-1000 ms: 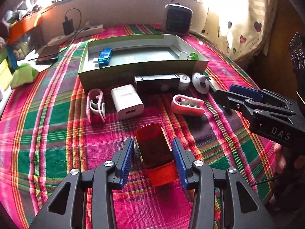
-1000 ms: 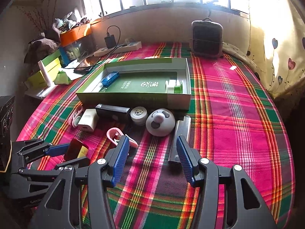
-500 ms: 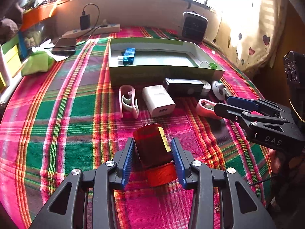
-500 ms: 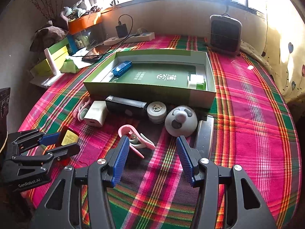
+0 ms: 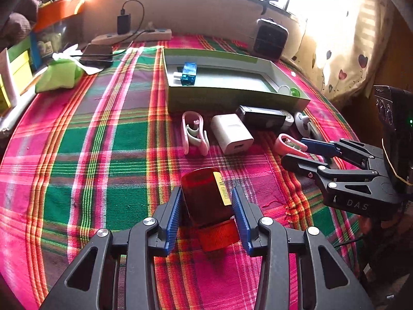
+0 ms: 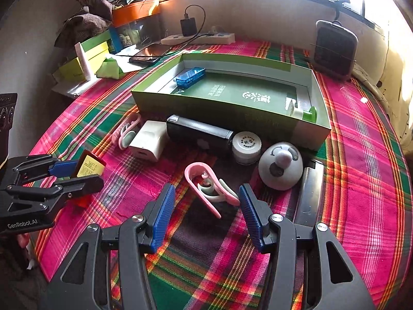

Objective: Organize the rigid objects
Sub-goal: 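Move left gripper around the red-capped brown bottle while right gripper approaches the pink clip, then close left gripper on the brown bottle while right gripper closes on the pink clip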

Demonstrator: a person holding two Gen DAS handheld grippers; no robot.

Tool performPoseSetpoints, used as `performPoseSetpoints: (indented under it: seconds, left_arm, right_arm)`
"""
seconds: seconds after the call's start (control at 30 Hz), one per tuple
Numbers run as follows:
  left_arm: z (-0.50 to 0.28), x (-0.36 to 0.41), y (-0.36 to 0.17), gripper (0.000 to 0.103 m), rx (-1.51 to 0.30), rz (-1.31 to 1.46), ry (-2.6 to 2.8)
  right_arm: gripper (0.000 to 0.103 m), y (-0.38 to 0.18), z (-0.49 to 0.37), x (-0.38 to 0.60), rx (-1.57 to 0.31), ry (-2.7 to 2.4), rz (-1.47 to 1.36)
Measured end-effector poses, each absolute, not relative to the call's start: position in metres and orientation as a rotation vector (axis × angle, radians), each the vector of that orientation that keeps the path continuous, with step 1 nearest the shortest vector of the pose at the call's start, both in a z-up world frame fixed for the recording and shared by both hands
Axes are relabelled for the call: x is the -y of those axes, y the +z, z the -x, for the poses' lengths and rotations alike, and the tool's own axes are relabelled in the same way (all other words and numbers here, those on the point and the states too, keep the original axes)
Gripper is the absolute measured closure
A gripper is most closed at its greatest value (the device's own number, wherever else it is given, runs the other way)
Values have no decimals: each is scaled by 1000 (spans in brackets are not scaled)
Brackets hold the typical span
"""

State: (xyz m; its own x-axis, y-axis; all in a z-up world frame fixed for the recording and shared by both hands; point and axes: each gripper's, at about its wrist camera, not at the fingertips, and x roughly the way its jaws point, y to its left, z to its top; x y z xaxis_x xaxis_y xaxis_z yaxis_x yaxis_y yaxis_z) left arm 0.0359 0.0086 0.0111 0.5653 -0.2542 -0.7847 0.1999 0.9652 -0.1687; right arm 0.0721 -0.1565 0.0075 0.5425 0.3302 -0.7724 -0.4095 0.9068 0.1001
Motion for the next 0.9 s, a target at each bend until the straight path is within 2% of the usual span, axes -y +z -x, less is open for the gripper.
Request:
performPoseSetpoints:
  seconds: [0.6,0.67,0.73,0.8,0.9]
  left_arm:
    - [-33,-13,10,65,-929,57,-225]
    - [-33,-15,10,65,-927,70,-229]
    - [-33,-15,10,65,-926,72,-229]
    - [-33,-15,10,66,-926,70,-228]
    - [-32,-18,10,68,-925,76,-225]
  right_arm:
    - [51,5,-75,148,-892,415,130]
    - [53,5,-75,149,-891,409,134]
    - [63,6,-74,149,-888,402,140]
    - [66,6,-73,148,-886,404,152]
    - [78,6,-71,147,-879,405,167]
